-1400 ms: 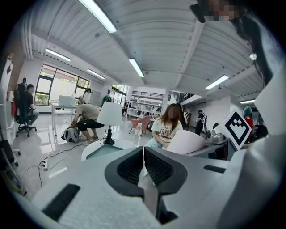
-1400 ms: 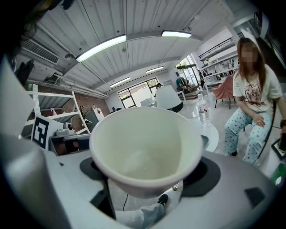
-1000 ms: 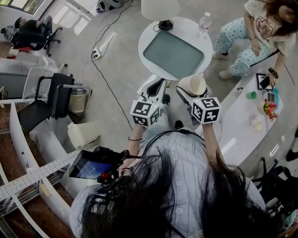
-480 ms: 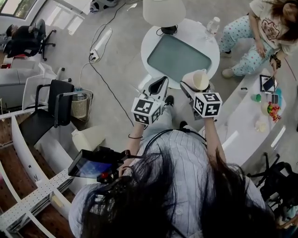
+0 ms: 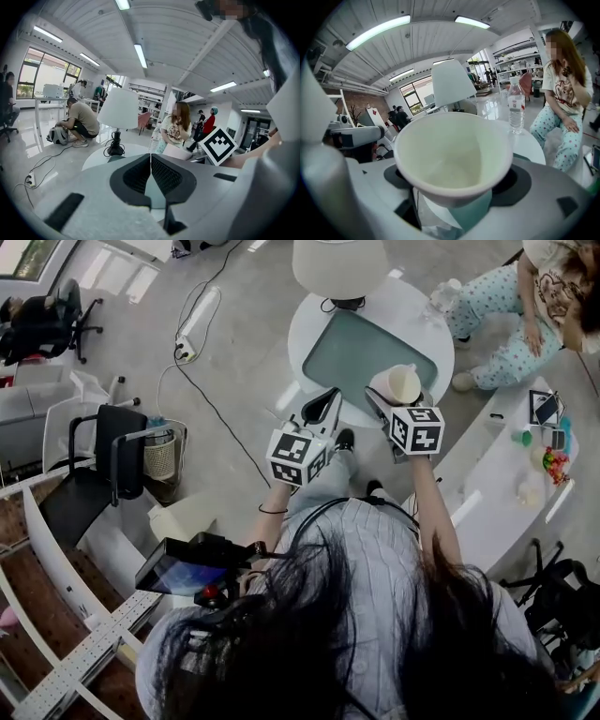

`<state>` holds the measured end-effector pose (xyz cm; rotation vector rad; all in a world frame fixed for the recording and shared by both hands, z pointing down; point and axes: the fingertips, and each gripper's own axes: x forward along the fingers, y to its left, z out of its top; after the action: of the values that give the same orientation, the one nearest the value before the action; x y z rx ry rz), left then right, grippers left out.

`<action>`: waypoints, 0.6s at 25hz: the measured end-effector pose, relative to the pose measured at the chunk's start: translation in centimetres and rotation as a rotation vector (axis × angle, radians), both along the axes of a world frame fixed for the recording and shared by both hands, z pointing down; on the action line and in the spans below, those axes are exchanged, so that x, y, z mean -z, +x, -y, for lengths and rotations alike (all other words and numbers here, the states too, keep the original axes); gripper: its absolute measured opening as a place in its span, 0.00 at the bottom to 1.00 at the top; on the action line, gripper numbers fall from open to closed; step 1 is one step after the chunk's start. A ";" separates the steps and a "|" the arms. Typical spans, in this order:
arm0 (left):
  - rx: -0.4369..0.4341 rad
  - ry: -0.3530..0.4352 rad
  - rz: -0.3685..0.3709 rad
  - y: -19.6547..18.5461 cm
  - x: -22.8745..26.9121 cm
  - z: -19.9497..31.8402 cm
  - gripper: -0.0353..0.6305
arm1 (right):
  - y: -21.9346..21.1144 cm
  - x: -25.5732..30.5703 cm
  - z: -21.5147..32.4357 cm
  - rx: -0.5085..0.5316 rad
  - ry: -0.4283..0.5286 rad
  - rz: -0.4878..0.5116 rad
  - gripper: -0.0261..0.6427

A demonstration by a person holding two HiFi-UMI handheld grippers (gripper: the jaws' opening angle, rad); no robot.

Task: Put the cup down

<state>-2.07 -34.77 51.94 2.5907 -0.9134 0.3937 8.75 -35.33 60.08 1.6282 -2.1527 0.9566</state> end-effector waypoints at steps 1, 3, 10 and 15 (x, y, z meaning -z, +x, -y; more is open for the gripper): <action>-0.004 -0.005 0.001 0.0 -0.2 0.3 0.08 | 0.0 -0.4 0.6 -0.003 -0.006 -0.002 0.69; -0.013 -0.013 0.005 0.1 -0.7 1.0 0.08 | 0.1 -1.0 1.9 -0.009 -0.016 -0.007 0.69; -0.037 -0.034 0.017 0.3 -2.2 3.5 0.08 | 0.3 -4.0 6.3 -0.005 -0.051 -0.067 0.69; -0.032 -0.033 0.017 0.1 -2.2 4.8 0.08 | 0.7 -6.1 8.3 0.003 -0.078 -0.128 0.69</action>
<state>-1.95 -39.55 54.11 2.5790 -0.8647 0.4361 9.43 -43.67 66.20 1.6033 -2.0083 0.8981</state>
